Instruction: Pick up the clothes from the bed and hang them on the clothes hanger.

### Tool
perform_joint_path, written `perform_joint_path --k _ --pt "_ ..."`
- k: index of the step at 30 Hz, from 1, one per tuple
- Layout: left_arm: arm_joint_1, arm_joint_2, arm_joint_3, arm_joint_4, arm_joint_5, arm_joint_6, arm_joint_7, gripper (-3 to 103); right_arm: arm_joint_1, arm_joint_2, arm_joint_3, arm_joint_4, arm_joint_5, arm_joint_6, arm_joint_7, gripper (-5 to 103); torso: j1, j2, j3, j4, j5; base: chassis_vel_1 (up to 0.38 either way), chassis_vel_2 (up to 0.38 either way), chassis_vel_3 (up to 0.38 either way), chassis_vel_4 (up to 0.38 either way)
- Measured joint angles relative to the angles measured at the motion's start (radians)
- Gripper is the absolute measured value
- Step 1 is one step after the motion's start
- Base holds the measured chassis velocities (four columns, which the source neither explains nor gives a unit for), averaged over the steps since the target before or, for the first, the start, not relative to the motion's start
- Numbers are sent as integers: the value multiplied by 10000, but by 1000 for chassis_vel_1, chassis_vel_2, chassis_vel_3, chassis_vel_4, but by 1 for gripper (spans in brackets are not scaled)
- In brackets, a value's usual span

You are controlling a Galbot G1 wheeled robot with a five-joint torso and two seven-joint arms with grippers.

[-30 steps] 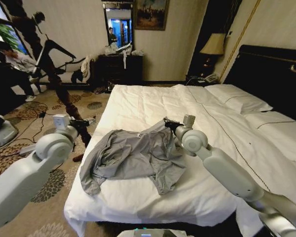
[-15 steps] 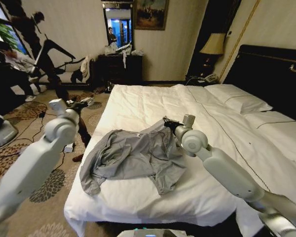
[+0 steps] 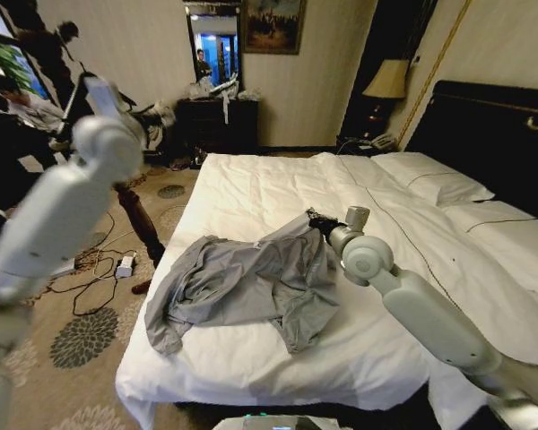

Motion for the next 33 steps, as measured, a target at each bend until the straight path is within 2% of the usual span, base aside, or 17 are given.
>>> perform_joint_path --k 2,6,7,8,12,15,19,21,32,33 --pt "-476 205 219 446 -93 259 -27 100 -77 -46 51 82 -122 0 -10 0 0 0 -1 -6 1 0 0 0 0" --pt "-724 377 325 988 -151 348 157 100 -166 -131 111 165 -203 0 5 0 0 0 0 -3 -4 0 0 0 0" --pt "-790 451 328 1238 -76 349 433 100 -213 -192 164 195 -222 0 9 0 1 -1 0 -2 -6 0 0 0 0" --pt "-790 451 328 1238 -76 349 433 100 -213 -192 164 195 -222 0 9 0 1 -1 0 -2 -6 0 0 0 0" --pt "-806 619 349 1757 521 346 1518 100 -349 -323 317 223 -261 1 2 0 0 0 0 -7 -1 0 0 0 0" --pt "-765 667 347 1926 647 339 1712 100 -385 -344 341 220 -285 4 -1 0 0 -1 0 -5 -1 0 0 0 0" --pt "-699 735 250 2081 901 316 1762 103 -434 -366 358 221 -333 8 -11 0 1 0 0 -4 -1 0 0 0 0" --pt "-641 746 162 2198 1016 307 1764 100 -456 -348 349 211 -400 12 -26 0 -1 0 0 -5 0 0 0 0 0" --pt "-122 626 -173 3005 1065 282 2048 98 -621 -207 339 248 -420 102 -70 0 -1 0 0 -4 -1 0 0 0 0" --pt "-58 563 -208 3062 1066 281 2027 101 -621 -196 339 249 -410 113 -70 0 0 0 0 -5 -2 0 0 0 0"
